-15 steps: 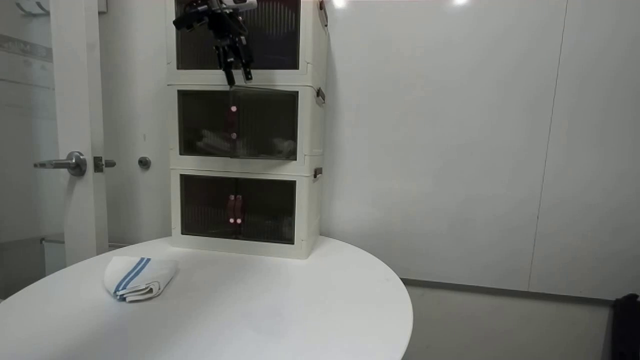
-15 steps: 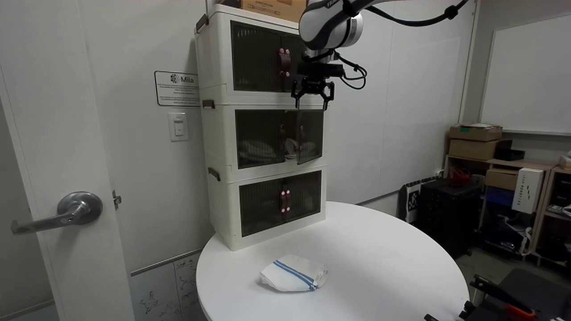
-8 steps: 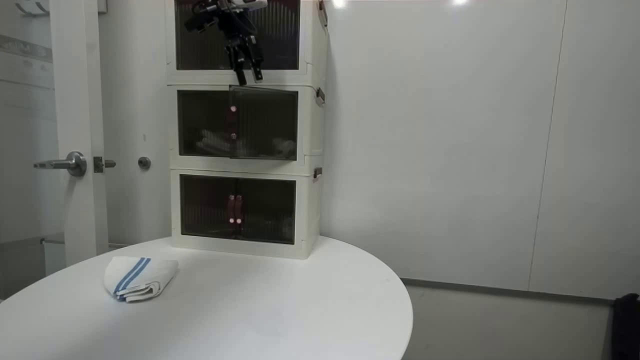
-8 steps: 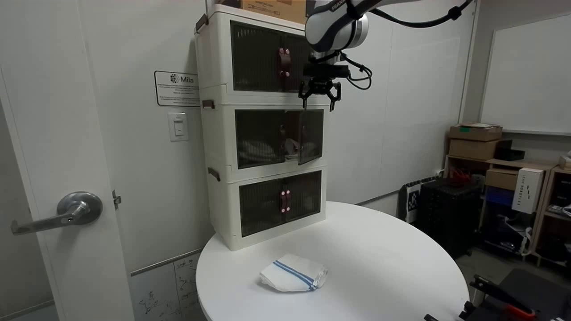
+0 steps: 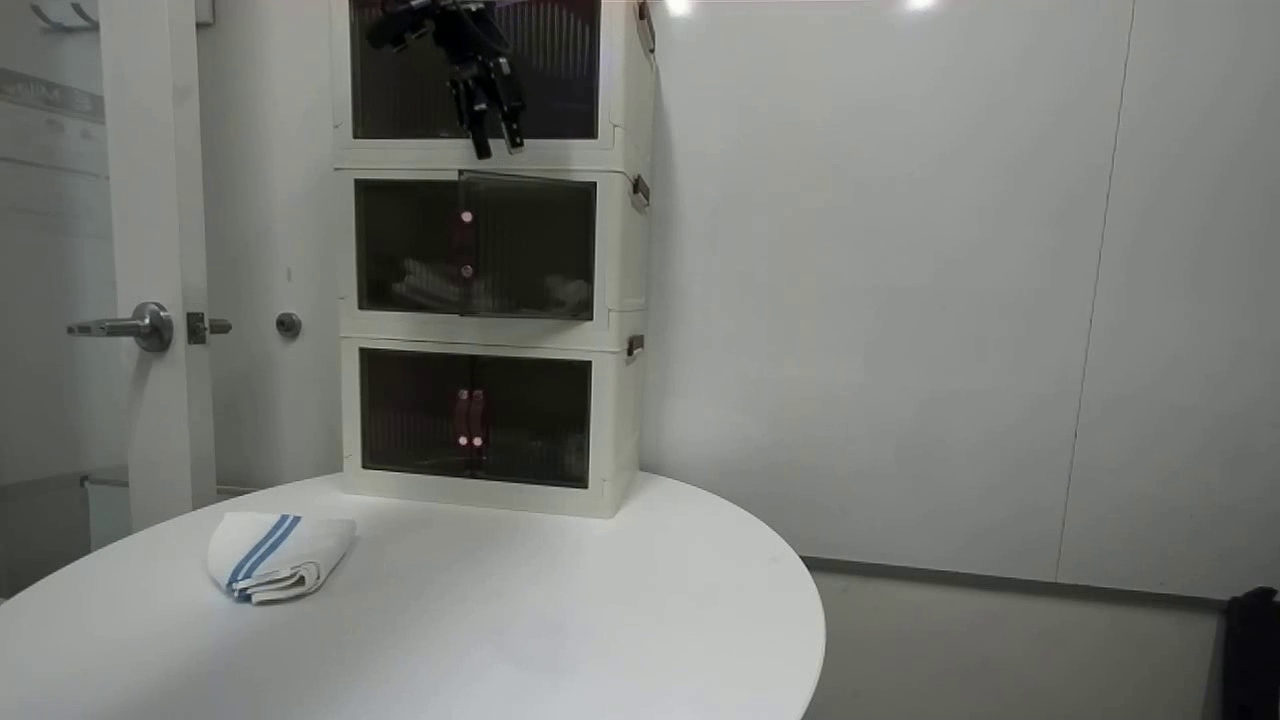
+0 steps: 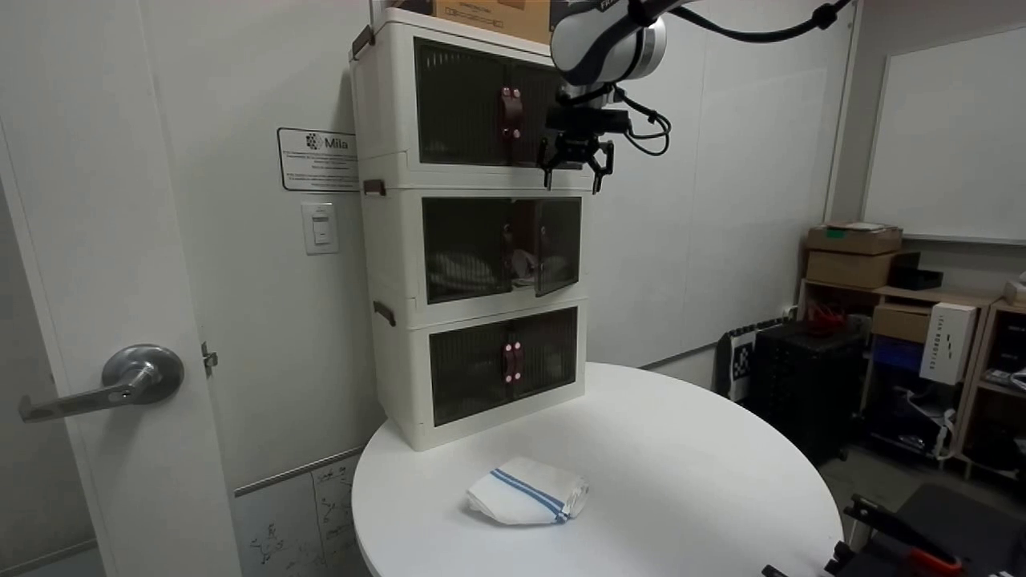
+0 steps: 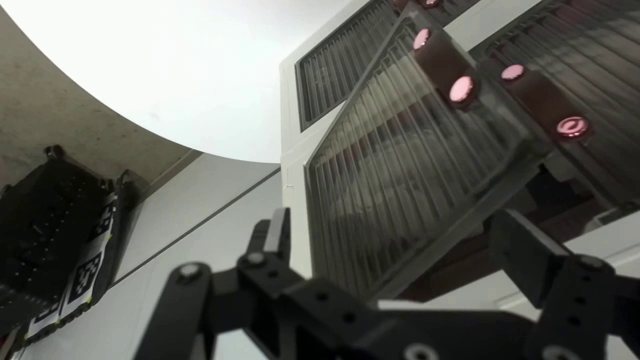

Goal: Open the cabinet doors in the middle

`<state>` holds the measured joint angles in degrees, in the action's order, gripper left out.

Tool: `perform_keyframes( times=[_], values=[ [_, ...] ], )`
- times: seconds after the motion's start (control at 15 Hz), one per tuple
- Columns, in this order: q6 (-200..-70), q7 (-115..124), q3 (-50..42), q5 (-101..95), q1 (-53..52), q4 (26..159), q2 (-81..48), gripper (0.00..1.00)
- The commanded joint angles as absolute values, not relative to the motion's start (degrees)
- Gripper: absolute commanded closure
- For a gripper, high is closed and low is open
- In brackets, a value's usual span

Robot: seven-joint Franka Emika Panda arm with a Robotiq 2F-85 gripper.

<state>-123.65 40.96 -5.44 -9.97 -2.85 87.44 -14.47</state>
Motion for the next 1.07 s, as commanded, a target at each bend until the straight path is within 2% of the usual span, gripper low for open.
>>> perform_keyframes(
  times=[0.0,0.4,1.0],
  values=[
    [-124.7,39.9,-3.6,-9.6,-3.9,90.9,-8.8,0.0],
    [-123.2,39.8,-0.7,-8.9,-4.5,89.6,-10.2,0.0],
    [-123.3,40.5,-2.1,-9.4,-4.4,88.7,-16.4,0.0]
  ],
)
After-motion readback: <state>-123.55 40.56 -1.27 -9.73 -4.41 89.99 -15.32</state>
